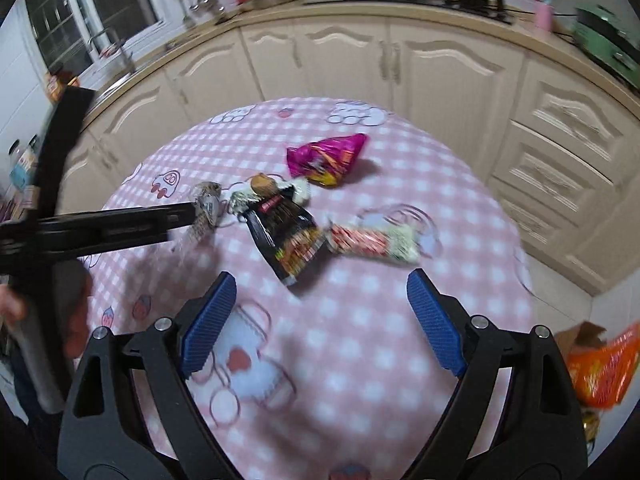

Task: Collect trash
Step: 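Grasp the clear plastic bag with the left gripper while the right gripper grasps the black-red wrapper, then carry the clear bag and wrapper over the blue bin and release both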

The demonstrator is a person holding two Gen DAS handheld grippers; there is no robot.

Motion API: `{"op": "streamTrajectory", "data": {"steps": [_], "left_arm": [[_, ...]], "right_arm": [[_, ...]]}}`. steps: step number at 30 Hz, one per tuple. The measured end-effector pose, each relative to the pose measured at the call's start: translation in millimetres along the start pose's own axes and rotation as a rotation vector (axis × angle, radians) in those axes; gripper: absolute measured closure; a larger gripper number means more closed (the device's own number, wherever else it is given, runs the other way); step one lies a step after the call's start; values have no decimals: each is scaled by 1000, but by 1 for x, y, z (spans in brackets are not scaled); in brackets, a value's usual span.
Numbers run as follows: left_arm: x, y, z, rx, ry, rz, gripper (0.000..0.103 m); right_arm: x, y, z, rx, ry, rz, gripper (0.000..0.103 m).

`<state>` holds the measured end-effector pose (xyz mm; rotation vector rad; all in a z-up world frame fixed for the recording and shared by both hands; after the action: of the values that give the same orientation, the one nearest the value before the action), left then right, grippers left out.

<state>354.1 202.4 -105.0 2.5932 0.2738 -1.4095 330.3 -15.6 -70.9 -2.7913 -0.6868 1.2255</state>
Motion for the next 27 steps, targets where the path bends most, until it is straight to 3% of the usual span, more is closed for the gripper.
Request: {"op": "streamTrajectory", "data": {"steps": [1, 2, 3, 4, 9, 11, 15, 18, 27], "left_arm": [[15, -3, 0, -1, -36, 0, 27], [17, -2, 0, 15, -5, -15, 34], [13, -1, 0, 35, 46, -33, 66], [13, 0, 1, 50, 50, -49, 76], [7, -13, 3, 29, 35, 18, 81], [3, -19, 3, 12, 42, 24, 81], [-1, -25, 6, -8, 39, 41, 81], [-9, -22, 10, 1, 38, 61, 81], [-51, 8, 25, 62, 91, 106, 81]], "right_arm": [[7, -2, -3, -9, -10, 3, 17], [16, -5, -8, -29, -13, 1, 17], [23, -8, -11, -53, -11, -1, 17], [31, -12, -14, -82, -14, 5, 17], [74, -35, -23, -193, -68, -12, 17], [94, -38, -21, -217, -107, 35, 20], [86, -38, -19, -191, -50, 13, 77], [69, -25, -22, -76, -46, -72, 89], [-1, -11, -11, 56, 44, -133, 89]]}}
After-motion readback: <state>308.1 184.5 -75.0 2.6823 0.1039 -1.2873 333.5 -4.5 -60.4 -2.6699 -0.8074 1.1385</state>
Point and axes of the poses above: each gripper's, at about its wrist camera, not at the fingertips, and x roughly the way its jaws point, y to its right, z to its underside, the point moved 1 cm from there along x, roughly the way its jaws point, and after that the axes turned 8 degrees about y, right-handed, at the moved point
